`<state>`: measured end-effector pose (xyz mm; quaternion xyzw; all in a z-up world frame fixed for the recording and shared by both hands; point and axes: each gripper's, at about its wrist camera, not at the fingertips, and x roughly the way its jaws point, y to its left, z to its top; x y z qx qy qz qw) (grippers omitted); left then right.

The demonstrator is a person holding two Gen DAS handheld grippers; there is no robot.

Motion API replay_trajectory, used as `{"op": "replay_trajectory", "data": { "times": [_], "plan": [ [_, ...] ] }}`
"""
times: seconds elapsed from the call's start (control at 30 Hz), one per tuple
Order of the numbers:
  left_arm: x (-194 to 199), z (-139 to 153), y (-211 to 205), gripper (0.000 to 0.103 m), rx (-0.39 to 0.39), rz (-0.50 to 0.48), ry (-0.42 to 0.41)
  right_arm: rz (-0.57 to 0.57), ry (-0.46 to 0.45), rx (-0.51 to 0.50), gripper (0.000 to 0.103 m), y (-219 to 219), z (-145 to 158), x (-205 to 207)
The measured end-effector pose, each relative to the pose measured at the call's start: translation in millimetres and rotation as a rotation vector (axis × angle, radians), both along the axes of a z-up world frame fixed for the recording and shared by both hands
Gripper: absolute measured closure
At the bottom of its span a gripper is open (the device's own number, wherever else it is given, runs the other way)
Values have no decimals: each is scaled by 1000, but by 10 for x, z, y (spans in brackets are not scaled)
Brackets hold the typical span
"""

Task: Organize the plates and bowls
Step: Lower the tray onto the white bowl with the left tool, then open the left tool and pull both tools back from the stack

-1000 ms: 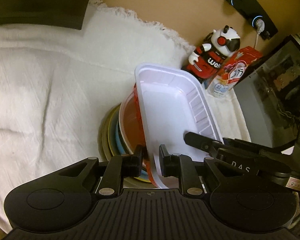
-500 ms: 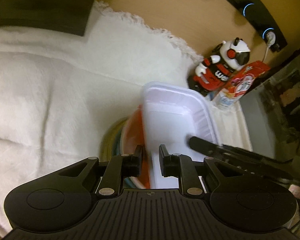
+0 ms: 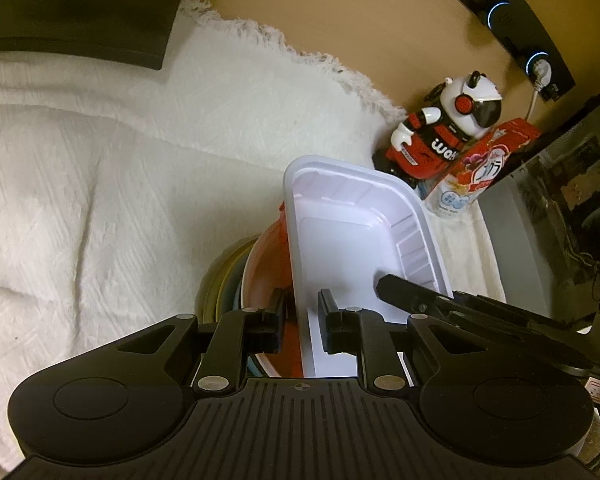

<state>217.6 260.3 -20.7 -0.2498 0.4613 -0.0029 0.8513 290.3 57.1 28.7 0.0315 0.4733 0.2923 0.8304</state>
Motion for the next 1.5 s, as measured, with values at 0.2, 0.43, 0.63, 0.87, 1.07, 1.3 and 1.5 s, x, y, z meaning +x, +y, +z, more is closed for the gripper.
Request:
{"op": "replay_trajectory", "data": {
  "times": [0.2,0.43,0.63,0.87,1.07,1.3,1.5],
  "plan": [
    [-19,-8,55,84,-30,7,-10,3,4,-5,78,16,-15,-6],
    [16,54,29,84,-14,-12,-26,-8,-11,-21,78,22,1,-40],
    [81,22,57,84,-20,-40,-28,-29,-20,-42,78,29,4,-40],
    [-51,165,182,84,-5,-39,-91,-71,-46,-38,78,-39,89,-88],
    [-89,200,234,83,-14,-76,-98,-137,-70,-42,78,-104,162,-135],
    [-157,219,302,83,-64,-116,-140,-213,-90,-61,78,-87,146,-297],
    [-647,417,283,83,26,-70,-279,-259,-152,-48,78,-172,269,-528]
  ]
}}
